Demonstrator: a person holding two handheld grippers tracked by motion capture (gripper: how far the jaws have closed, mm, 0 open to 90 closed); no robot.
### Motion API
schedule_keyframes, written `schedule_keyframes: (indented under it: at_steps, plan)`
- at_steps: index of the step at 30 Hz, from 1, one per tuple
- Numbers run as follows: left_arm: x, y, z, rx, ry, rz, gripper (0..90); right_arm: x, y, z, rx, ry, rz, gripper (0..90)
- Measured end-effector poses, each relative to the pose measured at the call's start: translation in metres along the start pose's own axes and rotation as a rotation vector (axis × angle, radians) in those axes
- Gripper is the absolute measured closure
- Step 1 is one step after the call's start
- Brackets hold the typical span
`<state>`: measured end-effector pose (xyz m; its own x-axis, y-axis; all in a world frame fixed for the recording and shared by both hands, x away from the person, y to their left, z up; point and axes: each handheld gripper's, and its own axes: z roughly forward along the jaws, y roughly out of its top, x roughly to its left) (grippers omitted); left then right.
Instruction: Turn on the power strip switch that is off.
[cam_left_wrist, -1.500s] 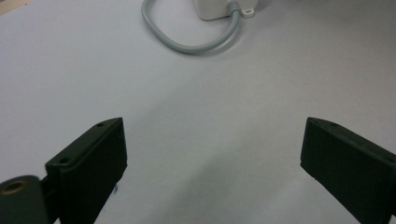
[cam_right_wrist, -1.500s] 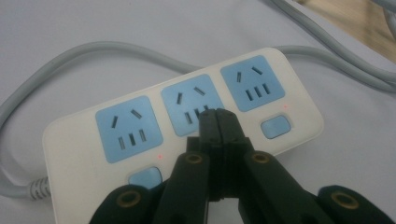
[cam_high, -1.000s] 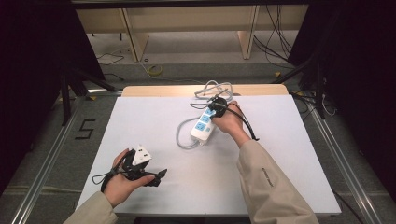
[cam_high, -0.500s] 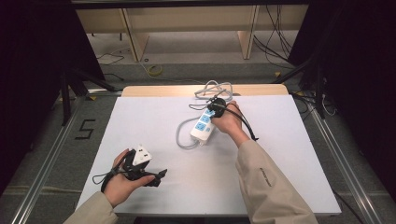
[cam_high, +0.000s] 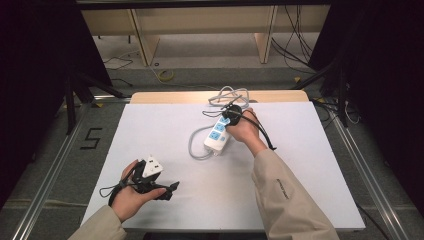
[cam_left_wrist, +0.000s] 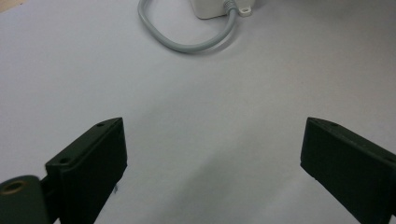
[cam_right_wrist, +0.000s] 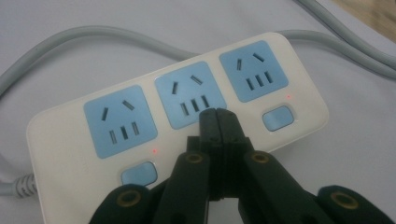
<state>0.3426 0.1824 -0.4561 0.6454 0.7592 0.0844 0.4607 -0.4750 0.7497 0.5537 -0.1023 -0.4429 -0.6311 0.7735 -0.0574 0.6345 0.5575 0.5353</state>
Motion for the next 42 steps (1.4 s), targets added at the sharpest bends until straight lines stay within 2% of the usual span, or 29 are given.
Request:
schedule_keyframes:
  at_steps: [13,18,27,42]
  plan:
    - [-0.0011,0.0001,0.0,0.002,-0.001,0.002,6.9,0.0032,0.0016,0.0007,0.015,-0.021,-0.03,90.0]
    - [-0.0015,0.0005,0.0001,0.004,-0.003,0.007,6.9,0.0022,0.001,0.0014,0.022,-0.016,-0.015,90.0]
    - [-0.002,0.0004,0.0007,0.005,-0.006,0.009,6.9,0.0019,0.0006,0.0014,0.013,-0.014,-0.017,90.0]
    - [-0.0028,0.0002,0.0025,0.011,-0.012,0.008,6.9,0.0008,-0.0002,0.0003,-0.007,-0.006,0.008,90.0]
